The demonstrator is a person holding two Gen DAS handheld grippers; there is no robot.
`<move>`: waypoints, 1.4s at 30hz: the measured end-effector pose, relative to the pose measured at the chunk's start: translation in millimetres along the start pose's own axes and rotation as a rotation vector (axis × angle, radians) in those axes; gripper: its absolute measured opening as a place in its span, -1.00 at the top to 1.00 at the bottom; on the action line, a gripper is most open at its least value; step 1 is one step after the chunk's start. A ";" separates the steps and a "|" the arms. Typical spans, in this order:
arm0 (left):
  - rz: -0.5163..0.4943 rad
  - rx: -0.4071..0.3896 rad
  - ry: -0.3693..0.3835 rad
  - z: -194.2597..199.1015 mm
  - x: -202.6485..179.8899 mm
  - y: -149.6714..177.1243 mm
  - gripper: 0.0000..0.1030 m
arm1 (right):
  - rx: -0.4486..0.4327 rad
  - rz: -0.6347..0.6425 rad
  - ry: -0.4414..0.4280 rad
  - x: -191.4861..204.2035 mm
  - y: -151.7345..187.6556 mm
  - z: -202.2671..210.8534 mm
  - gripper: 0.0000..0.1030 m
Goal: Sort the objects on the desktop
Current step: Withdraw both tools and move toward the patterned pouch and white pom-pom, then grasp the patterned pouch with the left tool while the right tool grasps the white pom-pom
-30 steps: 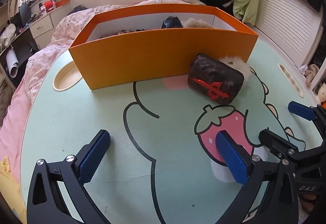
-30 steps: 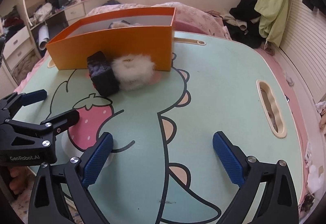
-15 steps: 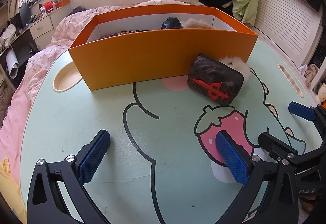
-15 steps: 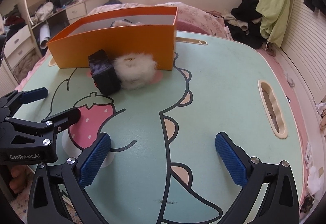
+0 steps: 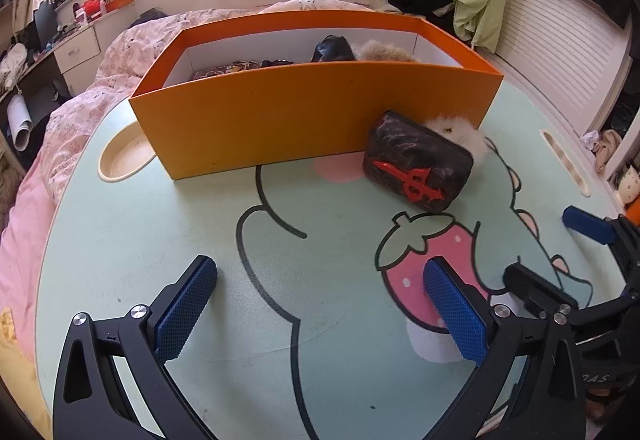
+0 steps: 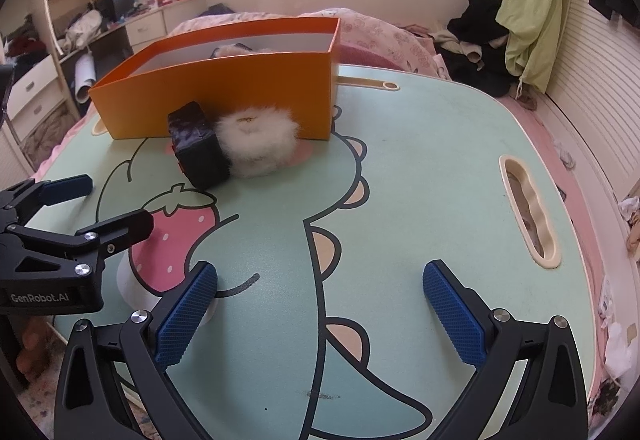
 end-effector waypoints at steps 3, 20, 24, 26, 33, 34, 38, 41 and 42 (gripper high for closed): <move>0.023 -0.031 0.041 7.2 -4.9 -16.0 -0.99 | -0.002 -0.004 0.002 -0.6 -0.1 0.9 -1.00; -0.014 -0.020 0.056 -10.0 -34.4 -51.9 -0.67 | -0.010 -0.014 -0.004 -1.5 -1.3 4.7 -1.00; 0.002 -0.053 0.000 -1.0 -13.8 -46.3 -0.67 | -0.008 -0.010 0.001 -0.7 -1.1 4.8 -1.00; 0.005 -0.070 -0.005 2.3 -8.3 -45.2 -0.67 | -0.007 -0.009 0.002 -1.2 -0.8 4.4 -1.00; -0.029 -0.057 0.012 -4.6 -21.0 -42.7 -0.45 | -0.008 -0.010 0.001 -1.3 -0.5 4.4 -1.00; -0.037 -0.042 0.008 -9.1 -23.6 -40.6 -0.22 | -0.008 -0.010 0.001 -1.1 -0.5 4.2 -1.00; -0.061 -0.040 -0.017 -13.8 -24.5 -36.3 0.43 | -0.009 -0.010 0.000 -1.2 -0.6 4.4 -1.00; -0.041 -0.048 0.022 -8.7 -21.6 -32.9 0.43 | -0.011 -0.014 -0.004 -1.6 -0.8 4.6 -1.00; -0.042 -0.058 0.024 -6.2 -19.9 -32.1 0.43 | -0.012 -0.013 -0.006 -1.5 -1.0 4.6 -1.00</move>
Point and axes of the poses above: each gripper's, at about its wrist camera, not at the fingertips, and z roughly against the way its jaws point, x to its left, y to its underside, the point moved 9 cm from there along -z, roughly the way its jaws point, and after that the axes turned 11 degrees about -y, right-handed, at the moved point
